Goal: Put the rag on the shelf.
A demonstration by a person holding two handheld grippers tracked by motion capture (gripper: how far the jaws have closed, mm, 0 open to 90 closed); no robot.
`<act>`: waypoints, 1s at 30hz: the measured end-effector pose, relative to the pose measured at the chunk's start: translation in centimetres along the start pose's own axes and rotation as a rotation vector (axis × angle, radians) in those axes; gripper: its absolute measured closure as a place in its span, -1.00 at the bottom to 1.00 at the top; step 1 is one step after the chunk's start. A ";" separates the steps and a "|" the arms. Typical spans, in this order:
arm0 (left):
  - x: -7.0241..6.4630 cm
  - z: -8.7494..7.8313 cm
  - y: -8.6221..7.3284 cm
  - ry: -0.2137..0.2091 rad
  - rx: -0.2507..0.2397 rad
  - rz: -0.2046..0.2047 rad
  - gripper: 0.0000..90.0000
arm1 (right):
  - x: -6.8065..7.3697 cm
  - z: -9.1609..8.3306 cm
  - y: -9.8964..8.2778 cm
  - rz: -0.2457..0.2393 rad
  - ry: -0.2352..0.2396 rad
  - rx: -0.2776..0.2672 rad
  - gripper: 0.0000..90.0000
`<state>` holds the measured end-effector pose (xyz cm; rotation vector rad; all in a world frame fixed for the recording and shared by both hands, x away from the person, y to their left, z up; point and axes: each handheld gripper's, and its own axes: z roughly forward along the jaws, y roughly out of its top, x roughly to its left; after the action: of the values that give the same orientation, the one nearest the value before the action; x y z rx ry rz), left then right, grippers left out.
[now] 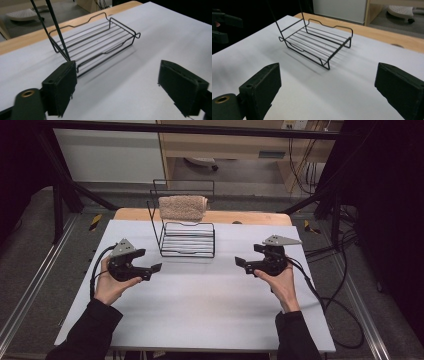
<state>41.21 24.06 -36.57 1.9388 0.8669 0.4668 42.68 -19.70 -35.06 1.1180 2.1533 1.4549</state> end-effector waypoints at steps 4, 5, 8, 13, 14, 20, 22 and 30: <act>-0.2 0.2 -1.7 -0.001 0.022 -0.003 -0.76 | -0.6 -0.4 -2.1 0.018 0.002 0.013 -0.88; -0.3 0.2 -2.2 -0.003 0.027 -0.007 -0.77 | -0.6 -0.5 -2.6 0.023 0.002 0.022 -0.90; -0.4 0.2 -3.3 -0.008 0.034 -0.016 -0.77 | -1.0 -0.8 -4.1 0.034 0.001 0.034 -0.93; -0.3 0.2 -5.2 -0.019 0.044 -0.025 -0.78 | -1.7 -1.5 -6.5 0.066 0.004 0.057 -0.96; -0.3 0.2 -5.5 -0.021 0.046 -0.023 -0.78 | -1.9 -1.6 -6.8 0.068 0.002 0.059 -0.96; -0.1 -0.3 -6.9 -0.014 0.045 -0.027 -0.78 | -2.4 -2.7 -8.8 0.074 -0.003 0.093 -0.99; 0.0 -0.6 -7.2 -0.013 0.044 -0.029 -0.78 | -2.6 -3.1 -9.4 0.077 -0.003 0.097 -0.99; -0.1 -0.9 -8.0 -0.011 0.061 -0.031 -0.83 | -3.4 -4.5 -12.0 0.076 -0.011 0.128 -0.99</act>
<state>37.57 27.02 -43.05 1.9786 0.9119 0.4153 36.85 -27.26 -44.25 1.2615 2.2459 1.3547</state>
